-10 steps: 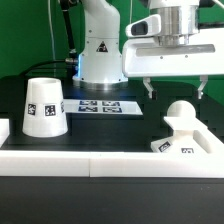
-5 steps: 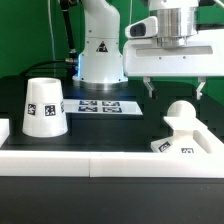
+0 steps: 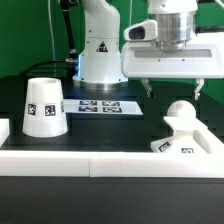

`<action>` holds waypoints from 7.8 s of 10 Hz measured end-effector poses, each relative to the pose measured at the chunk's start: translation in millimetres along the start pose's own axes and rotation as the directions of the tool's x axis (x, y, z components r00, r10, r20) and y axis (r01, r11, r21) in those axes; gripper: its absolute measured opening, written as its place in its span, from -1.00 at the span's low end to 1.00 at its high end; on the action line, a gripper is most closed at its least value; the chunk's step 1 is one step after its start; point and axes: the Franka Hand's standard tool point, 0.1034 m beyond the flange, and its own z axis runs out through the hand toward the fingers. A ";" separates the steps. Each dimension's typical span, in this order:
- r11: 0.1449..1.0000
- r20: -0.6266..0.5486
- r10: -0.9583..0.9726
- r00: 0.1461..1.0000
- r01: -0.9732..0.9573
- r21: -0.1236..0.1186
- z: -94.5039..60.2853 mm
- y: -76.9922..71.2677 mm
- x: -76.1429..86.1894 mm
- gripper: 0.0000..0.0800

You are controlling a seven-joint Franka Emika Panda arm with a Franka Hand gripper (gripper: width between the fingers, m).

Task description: Assemble lamp

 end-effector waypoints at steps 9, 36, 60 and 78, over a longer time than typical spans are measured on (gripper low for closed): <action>0.999 0.467 -0.021 0.884 0.005 0.036 6.3 -2.3 -7.0 0.75; 0.987 0.610 -0.152 0.777 0.091 0.130 -19.8 19.3 14.9 0.44; 0.933 -0.533 -0.294 0.794 0.359 0.019 -112.1 -26.2 128.0 0.44; 0.859 -0.560 -0.468 0.683 0.501 -0.106 -96.3 -45.4 118.1 0.45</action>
Offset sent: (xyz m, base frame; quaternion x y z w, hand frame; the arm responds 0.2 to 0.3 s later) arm 0.0061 0.0343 -0.0005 0.1204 -0.1802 -0.0011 0.9762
